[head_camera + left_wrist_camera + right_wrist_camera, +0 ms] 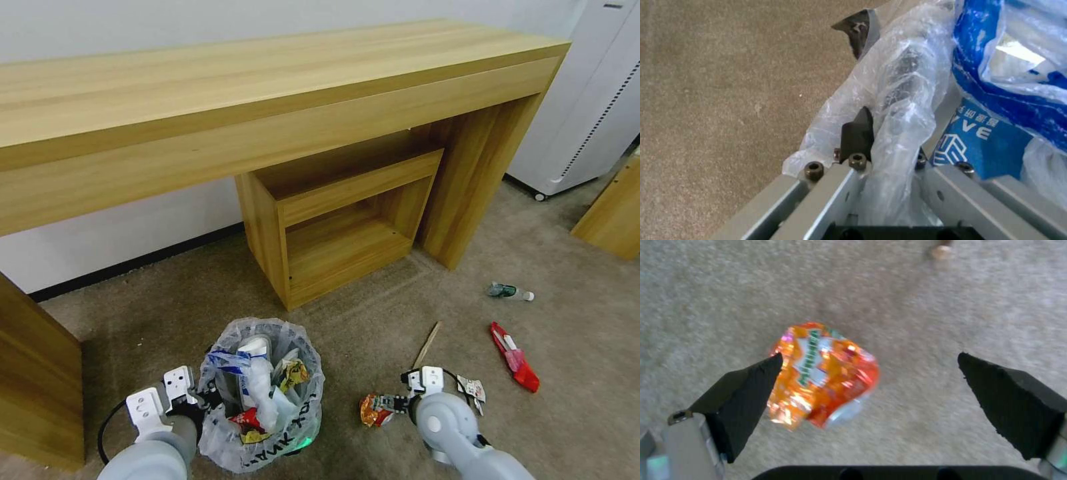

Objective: Pick up the trash bin and place the garbage on the floor into it.

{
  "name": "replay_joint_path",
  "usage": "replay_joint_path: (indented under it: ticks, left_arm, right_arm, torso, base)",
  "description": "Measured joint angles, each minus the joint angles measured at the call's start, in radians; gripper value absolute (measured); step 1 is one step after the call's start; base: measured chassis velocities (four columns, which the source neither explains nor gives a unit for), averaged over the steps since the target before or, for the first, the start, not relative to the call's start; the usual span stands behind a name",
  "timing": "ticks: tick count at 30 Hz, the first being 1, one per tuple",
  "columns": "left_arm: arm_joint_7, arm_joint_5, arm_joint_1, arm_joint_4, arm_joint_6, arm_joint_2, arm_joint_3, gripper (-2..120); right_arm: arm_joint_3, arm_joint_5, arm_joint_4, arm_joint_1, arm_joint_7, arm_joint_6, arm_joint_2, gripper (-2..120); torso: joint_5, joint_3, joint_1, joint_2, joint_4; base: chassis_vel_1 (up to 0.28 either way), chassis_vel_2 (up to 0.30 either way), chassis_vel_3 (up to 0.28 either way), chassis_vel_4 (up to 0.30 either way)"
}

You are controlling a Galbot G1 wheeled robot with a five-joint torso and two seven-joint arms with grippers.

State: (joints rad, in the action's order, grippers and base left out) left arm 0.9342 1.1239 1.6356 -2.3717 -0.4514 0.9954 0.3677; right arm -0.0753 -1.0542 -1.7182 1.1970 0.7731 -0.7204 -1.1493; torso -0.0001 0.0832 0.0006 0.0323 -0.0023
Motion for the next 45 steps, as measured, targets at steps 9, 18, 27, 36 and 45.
replay_joint_path:
  ticks: [9, 18, 27, 36, 45]
  left_arm:
    - [0.0, -0.001, 0.0, 0.005, 0.006, -0.003, -0.004, 1]
    - [0.0, -0.005, -0.001, 0.011, 0.016, -0.01, -0.011, 1]
    - [0.001, -0.002, -0.002, 0.012, 0.025, -0.02, -0.011, 1]
    - [0.001, -0.005, -0.004, 0.02, 0.032, -0.022, -0.022, 1]
    - [0.001, -0.006, -0.011, 0.027, 0.042, -0.028, -0.026, 1]
  right_arm:
    - [0.034, 0.024, 0.06, -0.032, -0.016, 0.013, -0.042, 100]
    - [0.063, 0.045, 0.108, -0.045, -0.016, 0.016, -0.074, 100]
    - [0.066, 0.061, 0.141, -0.049, -0.019, 0.018, -0.079, 100]
    - [0.068, 0.067, 0.179, -0.054, -0.028, 0.038, -0.087, 99]
    - [0.073, 0.068, 0.191, -0.059, -0.034, 0.05, -0.098, 67]
  torso:
    - [-0.0001, 0.0, 0.0, 0.0, -0.0001]
    - [0.0001, 0.0, 0.0, 0.0, -0.0001]
    - [0.0, 0.0, 0.0, 0.0, -0.0001]
    - [0.0001, 0.0, 0.0, 0.0, -0.0001]
    - [0.0001, 0.0, 0.0, 0.0, -0.0001]
  base:
    - [0.0, 0.0, 0.0, 0.0]
    - [0.0, 0.0, 0.0, 0.0]
    - [0.0, 0.0, 0.0, 0.0]
    - [0.0, 0.0, 0.0, 0.0]
    - [0.0, 0.0, 0.0, 0.0]
